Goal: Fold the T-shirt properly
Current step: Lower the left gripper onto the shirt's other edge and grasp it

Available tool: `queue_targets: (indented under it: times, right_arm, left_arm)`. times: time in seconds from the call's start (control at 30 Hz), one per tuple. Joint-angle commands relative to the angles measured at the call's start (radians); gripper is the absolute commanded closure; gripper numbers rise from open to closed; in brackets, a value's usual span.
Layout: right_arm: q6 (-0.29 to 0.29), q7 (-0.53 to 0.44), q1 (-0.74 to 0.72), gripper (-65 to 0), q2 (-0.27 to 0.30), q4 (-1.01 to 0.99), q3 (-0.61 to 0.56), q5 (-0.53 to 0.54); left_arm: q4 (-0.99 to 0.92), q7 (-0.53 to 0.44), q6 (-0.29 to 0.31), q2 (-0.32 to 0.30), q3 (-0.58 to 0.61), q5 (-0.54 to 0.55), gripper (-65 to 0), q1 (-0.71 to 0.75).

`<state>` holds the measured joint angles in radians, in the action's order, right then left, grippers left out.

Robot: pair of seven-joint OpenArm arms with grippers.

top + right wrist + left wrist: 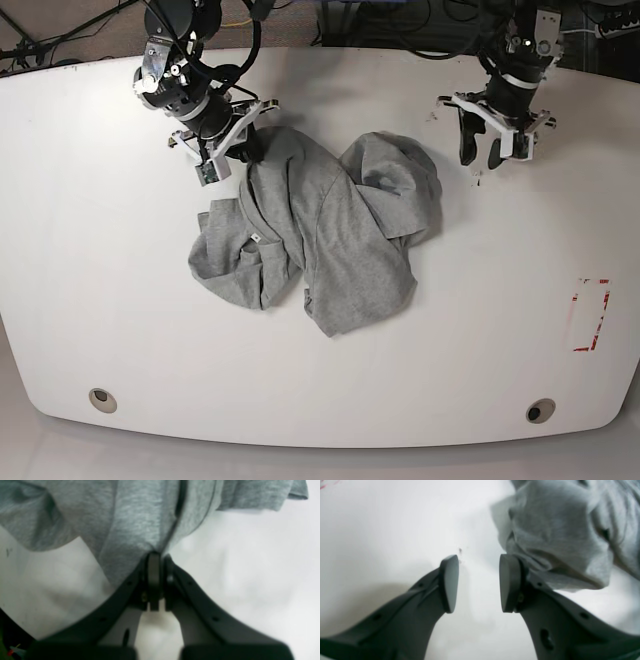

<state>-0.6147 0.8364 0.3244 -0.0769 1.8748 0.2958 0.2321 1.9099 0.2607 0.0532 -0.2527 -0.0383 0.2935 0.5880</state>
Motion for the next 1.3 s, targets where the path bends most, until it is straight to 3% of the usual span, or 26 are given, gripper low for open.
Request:
queue_targets:
  times: [0.0,0.1,0.17,0.23,0.33,0.8,0.83,0.93,1.03,1.27]
  right_arm:
    - [-0.004,-0.021,0.002,0.0,0.01,0.045,0.003,0.014]
    - [-0.004,-0.021,0.026,0.0,0.012,0.065,0.003,0.014]
    - [-0.004,-0.021,0.031,0.0,0.013,0.065,0.003,0.014]
    - [-0.004,-0.021,0.037,0.0,0.013,0.079,0.006,0.014]
    - [-0.004,-0.021,0.066,0.0,0.013,0.085,0.006,0.019]
    - [-0.004,-0.021,0.075,0.0,0.009,0.099,0.004,0.016]
    - [-0.004,-0.021,0.077,0.0,0.009,0.101,0.004,0.016]
    - [-0.004,-0.021,0.077,0.0,0.012,0.105,0.004,0.016]
    - [-0.003,-0.021,0.072,0.0,0.012,0.107,0.006,0.016]
    - [-0.003,-0.022,-0.005,0.0,0.058,0.102,0.009,0.014]
  left_arm:
    - [-0.011,0.032,0.006,-0.004,0.03,0.013,-24.4,-0.058]
    - [-0.043,0.064,0.006,-0.004,0.073,0.013,-27.6,-0.11]
    - [-0.066,0.076,0.006,-0.004,0.099,0.013,-34.0,-0.142]
    - [-0.094,0.078,0.004,-0.004,0.127,0.011,-44.6,-0.164]
    - [-0.12,0.078,0.004,-0.004,0.145,0.009,-51.1,-0.167]
    - [-0.295,0.078,0.006,-0.006,0.346,0.011,-51.0,-0.31]
    - [-0.303,0.078,0.006,-0.006,0.355,0.009,-49.9,-0.316]
    - [-0.344,0.078,0.006,-0.004,0.363,0.008,-30.8,-0.342]
    - [-0.369,0.078,0.004,-0.006,0.36,0.008,0.0,-0.366]
    - [-0.241,0.101,0.004,-0.066,0.24,0.013,0.0,-0.346]
